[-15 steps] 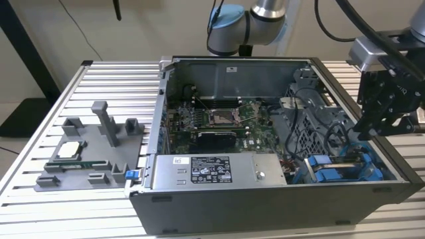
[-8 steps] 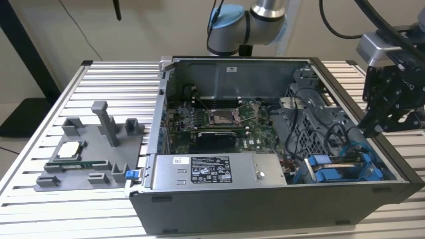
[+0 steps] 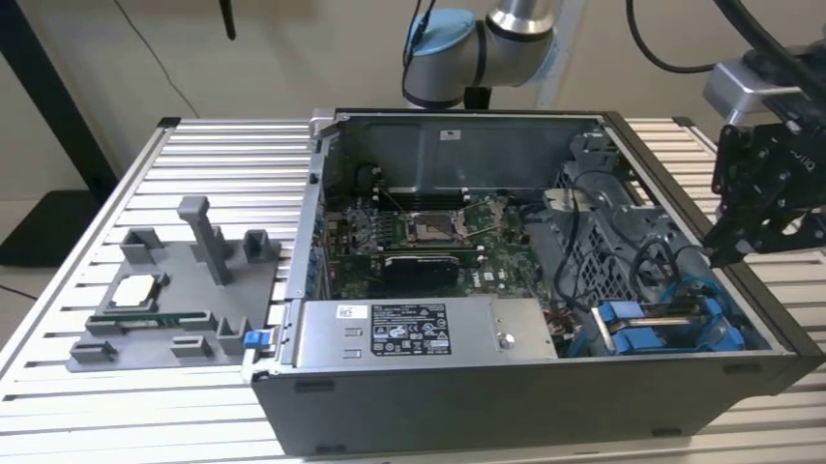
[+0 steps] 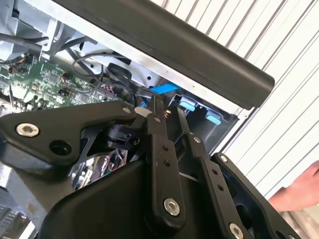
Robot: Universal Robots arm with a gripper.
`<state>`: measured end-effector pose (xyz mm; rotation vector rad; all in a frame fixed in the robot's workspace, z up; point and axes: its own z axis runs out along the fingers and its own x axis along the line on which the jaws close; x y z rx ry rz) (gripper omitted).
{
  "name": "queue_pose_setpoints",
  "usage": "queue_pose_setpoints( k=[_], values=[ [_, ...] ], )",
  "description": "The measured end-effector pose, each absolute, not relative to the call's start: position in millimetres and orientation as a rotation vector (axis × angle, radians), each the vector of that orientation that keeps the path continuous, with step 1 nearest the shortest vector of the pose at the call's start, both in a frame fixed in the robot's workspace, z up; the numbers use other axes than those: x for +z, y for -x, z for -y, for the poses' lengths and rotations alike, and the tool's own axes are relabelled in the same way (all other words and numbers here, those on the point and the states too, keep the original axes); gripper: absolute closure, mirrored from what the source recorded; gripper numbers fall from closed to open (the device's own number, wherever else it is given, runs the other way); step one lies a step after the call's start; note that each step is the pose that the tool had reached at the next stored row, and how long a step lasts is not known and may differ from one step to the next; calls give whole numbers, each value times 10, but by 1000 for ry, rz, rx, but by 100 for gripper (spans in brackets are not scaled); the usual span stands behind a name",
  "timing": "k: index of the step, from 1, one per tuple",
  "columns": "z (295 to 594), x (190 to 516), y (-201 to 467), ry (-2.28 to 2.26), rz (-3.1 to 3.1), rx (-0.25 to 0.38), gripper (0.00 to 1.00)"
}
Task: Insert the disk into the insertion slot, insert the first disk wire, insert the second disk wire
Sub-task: 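Insert the second disk wire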
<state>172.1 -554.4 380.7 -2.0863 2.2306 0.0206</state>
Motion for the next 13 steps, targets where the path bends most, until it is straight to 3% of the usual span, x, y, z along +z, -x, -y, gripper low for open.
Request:
queue_pose_setpoints(
  k=[13],
  values=[
    [5540,3799,-1768,2186,-2133,27,0]
  ],
)
